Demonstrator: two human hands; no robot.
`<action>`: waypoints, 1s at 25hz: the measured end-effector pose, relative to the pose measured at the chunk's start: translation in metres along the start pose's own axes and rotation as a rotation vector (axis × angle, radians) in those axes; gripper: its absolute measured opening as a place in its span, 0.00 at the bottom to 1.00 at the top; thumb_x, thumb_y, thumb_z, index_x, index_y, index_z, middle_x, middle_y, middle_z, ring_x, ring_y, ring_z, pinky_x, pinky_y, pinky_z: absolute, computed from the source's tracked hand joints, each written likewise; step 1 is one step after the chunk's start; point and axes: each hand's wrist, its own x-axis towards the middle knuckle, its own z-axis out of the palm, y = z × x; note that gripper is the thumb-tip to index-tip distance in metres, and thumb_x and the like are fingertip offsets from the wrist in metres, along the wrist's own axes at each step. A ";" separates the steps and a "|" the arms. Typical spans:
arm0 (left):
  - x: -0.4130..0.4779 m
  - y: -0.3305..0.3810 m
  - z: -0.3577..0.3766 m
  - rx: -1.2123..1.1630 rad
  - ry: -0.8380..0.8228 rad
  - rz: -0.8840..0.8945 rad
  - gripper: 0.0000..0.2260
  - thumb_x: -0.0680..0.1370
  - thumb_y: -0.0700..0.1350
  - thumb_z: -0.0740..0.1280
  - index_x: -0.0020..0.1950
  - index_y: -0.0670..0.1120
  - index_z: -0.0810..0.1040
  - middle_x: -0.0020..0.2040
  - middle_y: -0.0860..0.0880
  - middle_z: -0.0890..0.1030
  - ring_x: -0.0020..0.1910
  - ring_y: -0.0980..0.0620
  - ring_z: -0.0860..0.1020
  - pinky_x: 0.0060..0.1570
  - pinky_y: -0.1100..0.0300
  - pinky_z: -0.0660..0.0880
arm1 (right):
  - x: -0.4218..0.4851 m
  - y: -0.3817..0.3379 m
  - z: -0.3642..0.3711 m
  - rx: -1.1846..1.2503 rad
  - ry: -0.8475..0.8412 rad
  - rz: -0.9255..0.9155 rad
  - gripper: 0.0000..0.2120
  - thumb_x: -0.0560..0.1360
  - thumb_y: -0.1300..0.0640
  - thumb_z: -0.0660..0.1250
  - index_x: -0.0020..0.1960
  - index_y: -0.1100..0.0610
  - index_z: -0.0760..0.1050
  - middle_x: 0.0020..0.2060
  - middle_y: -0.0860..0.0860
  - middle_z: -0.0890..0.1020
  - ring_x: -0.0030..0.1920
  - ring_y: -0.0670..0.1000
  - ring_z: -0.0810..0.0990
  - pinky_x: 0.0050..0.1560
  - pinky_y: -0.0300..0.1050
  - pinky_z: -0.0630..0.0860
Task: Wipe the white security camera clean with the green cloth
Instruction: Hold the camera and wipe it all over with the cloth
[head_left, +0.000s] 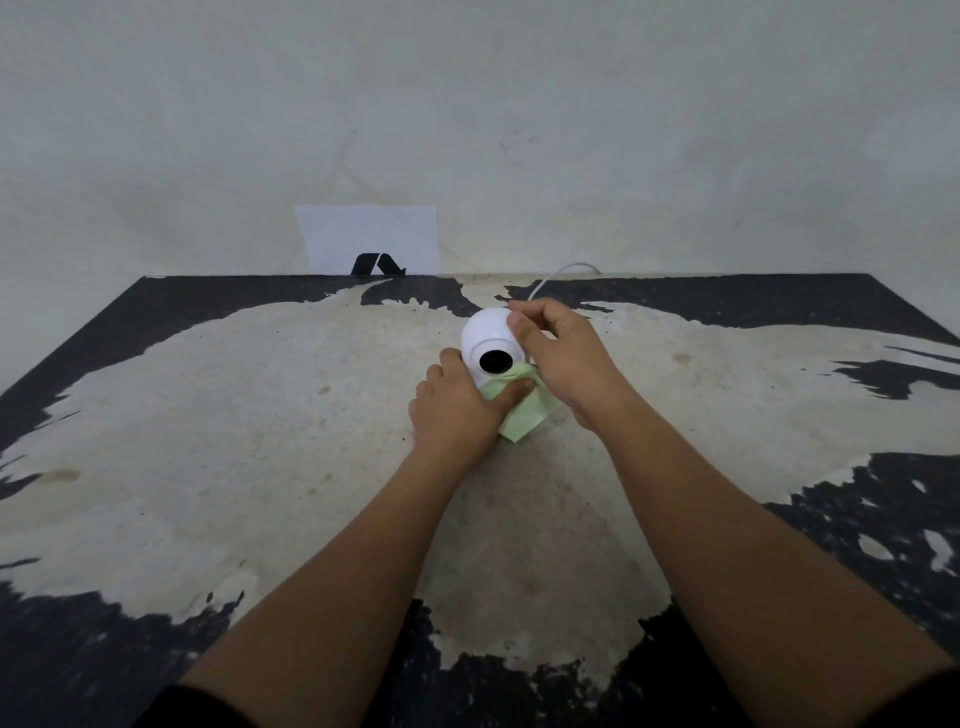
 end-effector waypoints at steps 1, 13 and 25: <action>-0.001 -0.001 -0.003 -0.044 -0.029 0.013 0.33 0.64 0.67 0.67 0.58 0.47 0.64 0.50 0.47 0.77 0.50 0.42 0.77 0.42 0.52 0.71 | 0.000 0.000 0.000 -0.005 -0.003 0.005 0.09 0.76 0.49 0.65 0.55 0.48 0.78 0.51 0.39 0.79 0.54 0.40 0.77 0.59 0.47 0.73; -0.037 -0.027 -0.066 -0.363 -0.213 0.153 0.07 0.76 0.47 0.65 0.39 0.49 0.79 0.34 0.50 0.79 0.31 0.56 0.74 0.31 0.64 0.69 | -0.044 -0.019 -0.022 -0.342 -0.213 -0.137 0.33 0.62 0.37 0.72 0.65 0.43 0.70 0.59 0.42 0.74 0.53 0.39 0.73 0.48 0.33 0.67; 0.003 -0.010 -0.077 -0.702 -0.226 0.041 0.11 0.77 0.52 0.64 0.59 0.56 0.74 0.54 0.54 0.77 0.52 0.54 0.76 0.50 0.58 0.74 | -0.039 0.015 -0.012 -0.647 -0.120 -0.077 0.12 0.73 0.51 0.68 0.34 0.53 0.70 0.33 0.50 0.73 0.37 0.53 0.73 0.36 0.47 0.64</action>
